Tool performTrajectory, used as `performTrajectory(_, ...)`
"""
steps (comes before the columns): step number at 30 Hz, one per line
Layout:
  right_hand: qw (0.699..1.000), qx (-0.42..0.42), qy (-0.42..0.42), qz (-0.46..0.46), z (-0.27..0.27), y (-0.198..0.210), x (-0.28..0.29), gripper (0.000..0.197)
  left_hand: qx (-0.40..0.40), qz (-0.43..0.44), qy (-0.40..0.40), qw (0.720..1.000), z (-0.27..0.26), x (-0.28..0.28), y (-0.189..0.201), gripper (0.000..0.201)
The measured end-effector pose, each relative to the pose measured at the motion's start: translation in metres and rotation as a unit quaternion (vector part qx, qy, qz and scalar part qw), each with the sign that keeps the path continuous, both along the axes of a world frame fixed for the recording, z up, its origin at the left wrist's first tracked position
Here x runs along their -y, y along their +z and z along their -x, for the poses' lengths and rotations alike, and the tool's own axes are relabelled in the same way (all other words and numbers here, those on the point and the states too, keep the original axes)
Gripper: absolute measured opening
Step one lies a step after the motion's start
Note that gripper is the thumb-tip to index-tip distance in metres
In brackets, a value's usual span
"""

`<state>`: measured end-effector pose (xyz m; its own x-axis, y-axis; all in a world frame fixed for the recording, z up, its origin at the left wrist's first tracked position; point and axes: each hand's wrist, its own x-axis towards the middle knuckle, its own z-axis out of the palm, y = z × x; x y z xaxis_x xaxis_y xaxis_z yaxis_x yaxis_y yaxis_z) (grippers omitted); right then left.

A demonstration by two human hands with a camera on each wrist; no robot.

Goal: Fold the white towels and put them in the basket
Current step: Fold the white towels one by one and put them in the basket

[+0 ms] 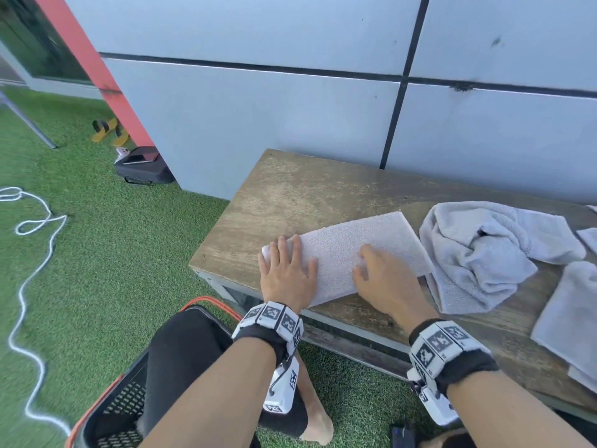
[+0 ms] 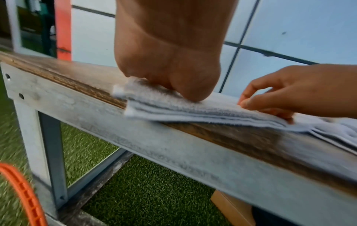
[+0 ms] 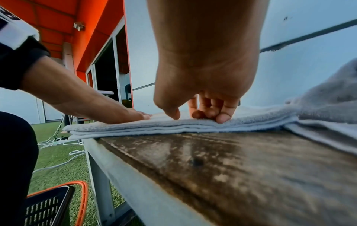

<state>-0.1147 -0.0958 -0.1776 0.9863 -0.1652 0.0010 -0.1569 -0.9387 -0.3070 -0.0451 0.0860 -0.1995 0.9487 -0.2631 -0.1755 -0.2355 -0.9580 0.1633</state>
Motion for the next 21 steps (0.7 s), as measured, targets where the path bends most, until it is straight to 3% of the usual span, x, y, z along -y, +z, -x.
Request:
performTrajectory(4,0.999,0.035,-0.006,-0.013,0.014,-0.005,-0.001,0.028,0.064,-0.053,-0.01,0.996,0.03,-0.004,0.015,0.073)
performTrajectory(6,0.999,0.048,0.002,-0.016,0.023,-0.006,0.003,0.028,0.066,-0.039,-0.005,0.997,0.044,-0.006,0.023,0.063)
performTrajectory(10,0.998,0.026,0.012,-0.064,0.042,-0.018,0.018,0.042,0.027,0.104,-0.02,0.994,0.062,-0.012,0.024,0.028)
performTrajectory(13,0.992,0.009,-0.012,-0.125,0.062,-0.032,0.027,0.053,-0.059,0.237,-0.084,0.966,0.075,-0.018,0.016,0.017)
performTrajectory(15,0.989,-0.018,-0.018,-0.143,0.077,-0.035,0.032,0.063,-0.088,0.262,-0.109,0.955,0.08,-0.025,0.012,0.006)
performTrajectory(17,0.988,-0.037,-0.016,-0.151,0.09,-0.031,0.035,0.073,-0.096,0.251,-0.129,0.954,0.083,-0.032,0.01,0.03)
performTrajectory(21,0.985,-0.071,-0.006,-0.16,0.109,-0.02,0.036,0.086,-0.093,0.132,-0.16,0.974,0.09,-0.036,0.014,0.099)
